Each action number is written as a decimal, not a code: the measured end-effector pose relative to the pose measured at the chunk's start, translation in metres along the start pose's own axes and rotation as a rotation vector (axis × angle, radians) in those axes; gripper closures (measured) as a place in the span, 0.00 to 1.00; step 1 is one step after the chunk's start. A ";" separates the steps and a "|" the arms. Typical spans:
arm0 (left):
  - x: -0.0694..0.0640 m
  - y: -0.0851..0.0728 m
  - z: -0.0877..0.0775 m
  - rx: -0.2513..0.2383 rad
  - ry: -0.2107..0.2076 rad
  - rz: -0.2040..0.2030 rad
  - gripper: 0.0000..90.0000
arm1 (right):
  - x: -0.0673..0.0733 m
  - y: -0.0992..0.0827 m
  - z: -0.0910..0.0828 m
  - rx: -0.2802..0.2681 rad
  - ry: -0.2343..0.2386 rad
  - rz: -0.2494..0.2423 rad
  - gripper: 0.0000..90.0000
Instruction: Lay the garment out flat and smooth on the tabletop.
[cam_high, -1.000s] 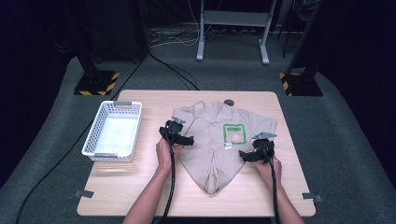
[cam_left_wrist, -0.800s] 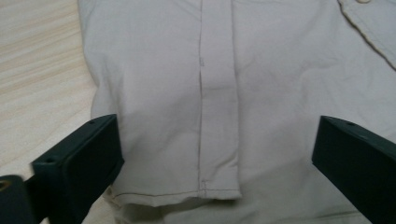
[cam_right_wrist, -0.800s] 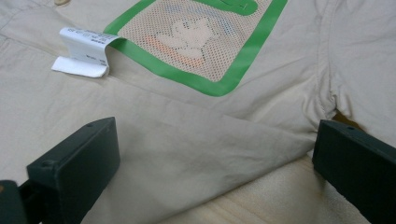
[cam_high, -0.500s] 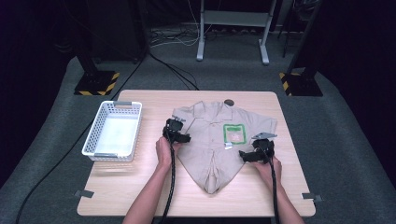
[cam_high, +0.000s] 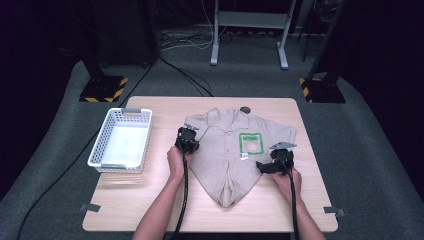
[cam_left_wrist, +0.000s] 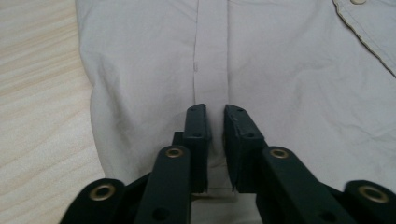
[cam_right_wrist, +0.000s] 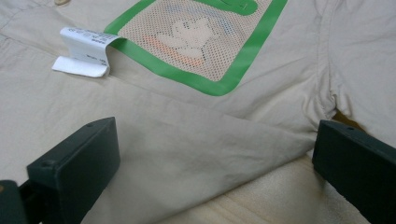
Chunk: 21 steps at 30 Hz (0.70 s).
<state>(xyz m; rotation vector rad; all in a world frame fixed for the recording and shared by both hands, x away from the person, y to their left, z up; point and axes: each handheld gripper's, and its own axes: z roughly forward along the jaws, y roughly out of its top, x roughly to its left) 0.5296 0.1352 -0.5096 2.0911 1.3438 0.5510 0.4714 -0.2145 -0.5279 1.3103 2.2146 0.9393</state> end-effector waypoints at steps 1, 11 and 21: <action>-0.001 0.000 0.000 -0.005 0.006 -0.001 0.93 | 0.000 0.000 0.000 0.000 0.000 0.000 0.00; -0.001 0.000 -0.004 -0.048 0.022 -0.001 0.97 | 0.000 0.000 0.000 0.000 0.000 0.000 0.00; 0.000 0.005 -0.013 -0.081 0.032 0.009 0.97 | 0.000 0.000 0.000 0.000 0.000 0.000 0.00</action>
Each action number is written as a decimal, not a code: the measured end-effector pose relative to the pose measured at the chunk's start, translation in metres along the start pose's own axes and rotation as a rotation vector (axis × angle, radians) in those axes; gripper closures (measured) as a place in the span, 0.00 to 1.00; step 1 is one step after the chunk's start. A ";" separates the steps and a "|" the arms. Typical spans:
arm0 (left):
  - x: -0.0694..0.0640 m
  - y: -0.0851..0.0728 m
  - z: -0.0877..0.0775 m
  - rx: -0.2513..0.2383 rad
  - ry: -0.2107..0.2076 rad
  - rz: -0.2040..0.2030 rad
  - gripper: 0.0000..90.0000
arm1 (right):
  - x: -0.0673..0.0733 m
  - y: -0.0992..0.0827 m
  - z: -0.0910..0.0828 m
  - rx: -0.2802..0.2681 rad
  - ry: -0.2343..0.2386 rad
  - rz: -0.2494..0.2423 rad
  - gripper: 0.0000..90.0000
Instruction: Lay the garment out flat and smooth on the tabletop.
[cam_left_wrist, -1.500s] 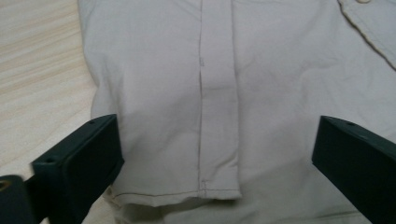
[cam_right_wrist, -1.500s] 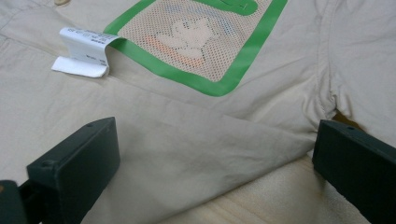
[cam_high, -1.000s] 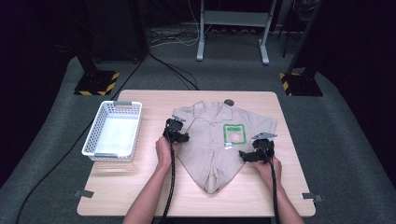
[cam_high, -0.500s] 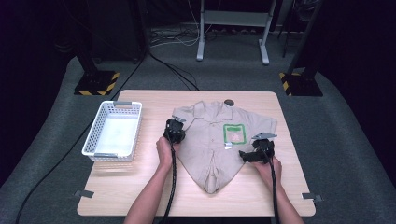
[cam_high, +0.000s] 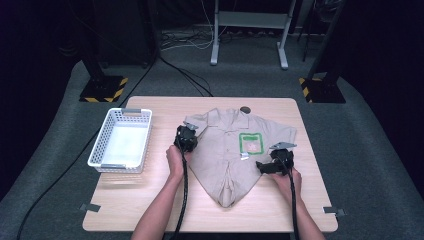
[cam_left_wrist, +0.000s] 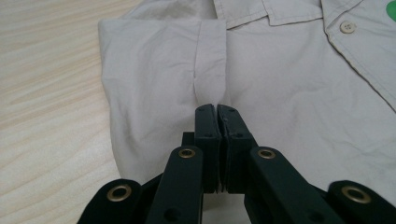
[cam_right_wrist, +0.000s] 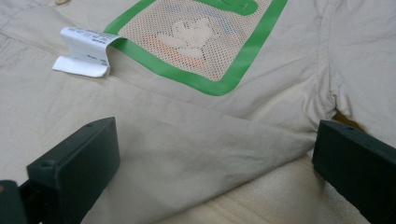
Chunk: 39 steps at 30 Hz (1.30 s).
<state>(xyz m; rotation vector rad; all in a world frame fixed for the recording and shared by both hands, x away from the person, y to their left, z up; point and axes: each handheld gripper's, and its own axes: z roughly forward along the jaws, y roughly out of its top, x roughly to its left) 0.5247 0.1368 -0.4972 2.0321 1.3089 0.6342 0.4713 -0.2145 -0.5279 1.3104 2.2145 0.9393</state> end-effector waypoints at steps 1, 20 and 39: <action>0.000 0.000 -0.001 0.001 -0.001 0.004 0.97 | 0.000 0.000 0.000 0.000 0.000 0.000 0.00; 0.013 0.007 -0.015 -0.050 0.039 -0.004 0.98 | 0.000 0.000 0.000 0.000 -0.001 0.001 0.00; 0.036 0.006 -0.028 -0.097 0.133 -0.027 0.98 | 0.000 0.000 0.000 0.000 0.000 0.001 0.00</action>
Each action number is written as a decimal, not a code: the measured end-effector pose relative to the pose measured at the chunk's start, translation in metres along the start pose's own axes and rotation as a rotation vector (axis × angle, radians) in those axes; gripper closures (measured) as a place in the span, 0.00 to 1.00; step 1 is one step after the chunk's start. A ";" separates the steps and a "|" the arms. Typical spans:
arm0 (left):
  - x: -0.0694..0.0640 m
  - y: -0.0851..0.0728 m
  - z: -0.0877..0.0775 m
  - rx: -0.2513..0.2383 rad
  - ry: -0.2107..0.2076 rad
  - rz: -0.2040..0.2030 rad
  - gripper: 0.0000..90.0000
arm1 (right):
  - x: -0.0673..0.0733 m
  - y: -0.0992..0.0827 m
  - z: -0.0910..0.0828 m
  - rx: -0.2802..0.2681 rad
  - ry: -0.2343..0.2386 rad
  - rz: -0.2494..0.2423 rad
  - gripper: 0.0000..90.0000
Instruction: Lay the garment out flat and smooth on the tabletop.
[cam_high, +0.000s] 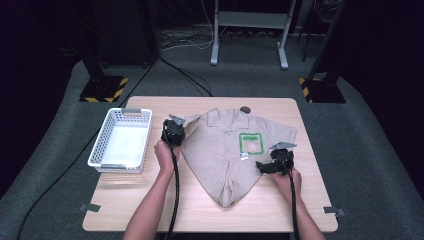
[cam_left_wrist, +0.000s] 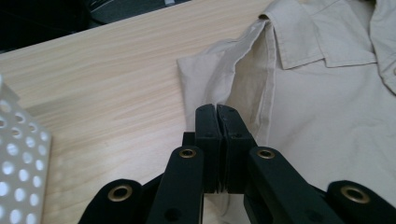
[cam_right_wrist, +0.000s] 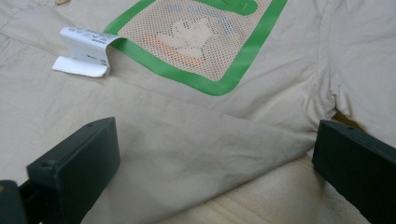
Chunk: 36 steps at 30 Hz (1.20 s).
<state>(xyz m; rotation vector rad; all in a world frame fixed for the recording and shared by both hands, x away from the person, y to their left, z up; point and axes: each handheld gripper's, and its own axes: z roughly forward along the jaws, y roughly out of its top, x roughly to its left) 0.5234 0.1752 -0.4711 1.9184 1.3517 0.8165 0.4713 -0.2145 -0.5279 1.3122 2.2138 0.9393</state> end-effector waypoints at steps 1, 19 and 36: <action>0.002 0.000 0.000 0.000 0.007 -0.002 0.98 | 0.000 0.000 0.000 0.000 0.000 0.000 0.00; 0.026 -0.012 -0.002 0.045 0.131 -0.047 0.90 | 0.000 0.000 0.000 0.001 0.001 0.001 0.00; 0.028 -0.028 -0.014 0.033 0.191 -0.125 0.39 | 0.000 0.000 0.000 0.001 0.000 0.001 0.00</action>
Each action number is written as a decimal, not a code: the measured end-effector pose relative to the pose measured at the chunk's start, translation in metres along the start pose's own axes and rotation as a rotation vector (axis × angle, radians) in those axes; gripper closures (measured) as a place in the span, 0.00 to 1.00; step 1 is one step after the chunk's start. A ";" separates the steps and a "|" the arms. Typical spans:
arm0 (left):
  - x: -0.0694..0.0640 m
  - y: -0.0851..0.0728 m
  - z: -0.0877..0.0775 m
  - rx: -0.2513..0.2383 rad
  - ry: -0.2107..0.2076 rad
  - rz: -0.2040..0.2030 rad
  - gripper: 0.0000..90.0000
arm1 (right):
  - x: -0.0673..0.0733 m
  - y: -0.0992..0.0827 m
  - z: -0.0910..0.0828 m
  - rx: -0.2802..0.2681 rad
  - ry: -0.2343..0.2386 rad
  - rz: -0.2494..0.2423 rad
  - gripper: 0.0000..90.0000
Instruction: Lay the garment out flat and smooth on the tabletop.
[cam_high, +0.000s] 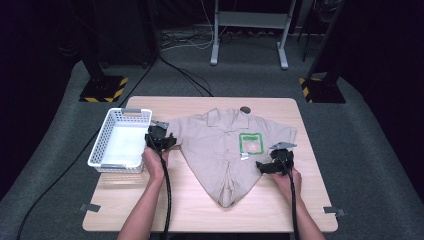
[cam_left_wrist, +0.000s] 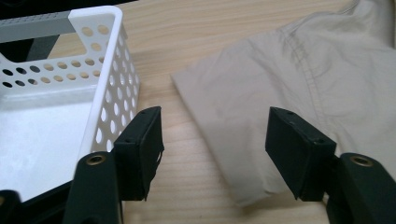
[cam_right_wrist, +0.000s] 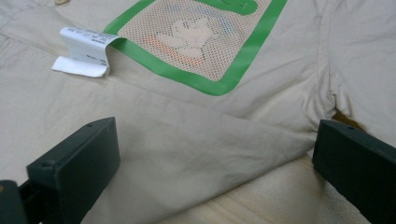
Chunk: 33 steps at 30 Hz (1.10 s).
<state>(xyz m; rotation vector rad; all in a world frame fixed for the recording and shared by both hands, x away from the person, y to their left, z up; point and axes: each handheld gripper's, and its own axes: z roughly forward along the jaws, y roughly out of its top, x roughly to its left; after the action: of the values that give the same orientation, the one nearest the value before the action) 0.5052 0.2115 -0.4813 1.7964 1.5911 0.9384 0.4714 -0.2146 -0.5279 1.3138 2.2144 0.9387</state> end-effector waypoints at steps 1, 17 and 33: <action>-0.001 -0.001 -0.002 -0.002 -0.018 -0.009 0.36 | 0.000 0.000 0.000 0.000 0.000 0.000 0.00; -0.037 -0.030 -0.012 0.075 -0.315 0.038 0.10 | 0.000 0.000 0.000 -0.001 -0.002 0.001 0.00; -0.083 -0.056 -0.023 0.137 -0.462 0.144 0.01 | 0.000 -0.001 -0.001 -0.001 -0.005 0.003 0.00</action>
<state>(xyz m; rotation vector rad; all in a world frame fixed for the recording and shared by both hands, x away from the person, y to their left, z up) 0.4491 0.1361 -0.5233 2.0598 1.2696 0.4308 0.4707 -0.2150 -0.5278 1.3176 2.2086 0.9361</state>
